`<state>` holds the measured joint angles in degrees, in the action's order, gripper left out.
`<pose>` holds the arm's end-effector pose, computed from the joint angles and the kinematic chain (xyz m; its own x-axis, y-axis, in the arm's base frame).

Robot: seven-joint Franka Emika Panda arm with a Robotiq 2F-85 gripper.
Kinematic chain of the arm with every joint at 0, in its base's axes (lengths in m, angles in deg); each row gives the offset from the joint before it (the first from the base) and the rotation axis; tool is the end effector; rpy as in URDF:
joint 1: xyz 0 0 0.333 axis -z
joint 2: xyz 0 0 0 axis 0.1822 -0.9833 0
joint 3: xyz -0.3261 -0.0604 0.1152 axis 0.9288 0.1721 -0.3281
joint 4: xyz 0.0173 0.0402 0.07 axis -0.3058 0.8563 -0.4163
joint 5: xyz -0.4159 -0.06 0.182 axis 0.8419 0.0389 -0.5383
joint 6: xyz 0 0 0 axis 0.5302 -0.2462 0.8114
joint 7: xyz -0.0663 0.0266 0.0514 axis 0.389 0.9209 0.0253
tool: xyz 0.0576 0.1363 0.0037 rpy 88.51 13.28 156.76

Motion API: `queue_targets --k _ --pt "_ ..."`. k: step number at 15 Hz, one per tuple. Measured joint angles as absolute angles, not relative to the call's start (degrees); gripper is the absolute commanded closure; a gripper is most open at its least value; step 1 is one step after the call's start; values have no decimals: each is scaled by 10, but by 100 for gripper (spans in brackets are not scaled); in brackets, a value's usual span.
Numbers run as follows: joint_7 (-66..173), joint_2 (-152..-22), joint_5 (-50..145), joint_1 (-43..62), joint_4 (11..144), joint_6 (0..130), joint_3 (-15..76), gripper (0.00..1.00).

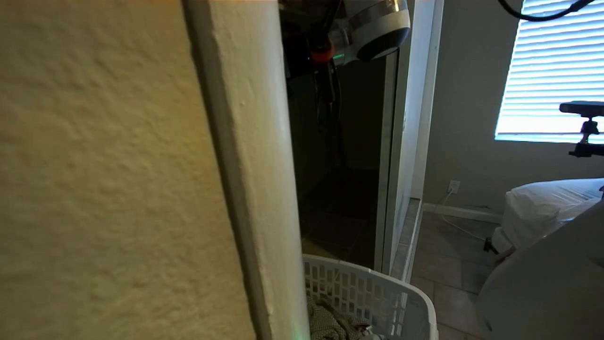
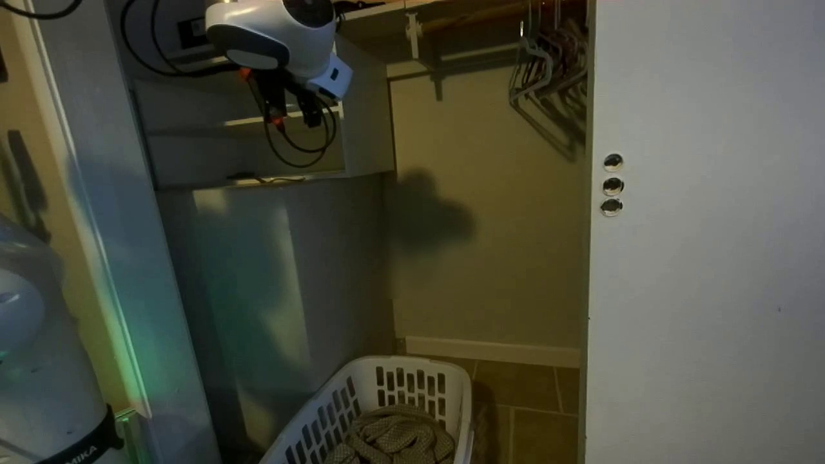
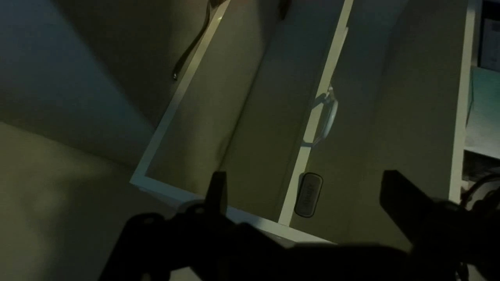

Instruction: Move the coat hanger to the shelf above

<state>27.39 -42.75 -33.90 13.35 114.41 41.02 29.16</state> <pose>0.5001 0.0506 0.6277 0.9092 -0.3418 0.2378 0.1336 -0.3014 -0.9441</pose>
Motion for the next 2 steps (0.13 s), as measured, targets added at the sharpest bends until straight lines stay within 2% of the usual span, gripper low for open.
queue_targets --k 2 --pt "271 -422 -339 133 1150 410 291 0"
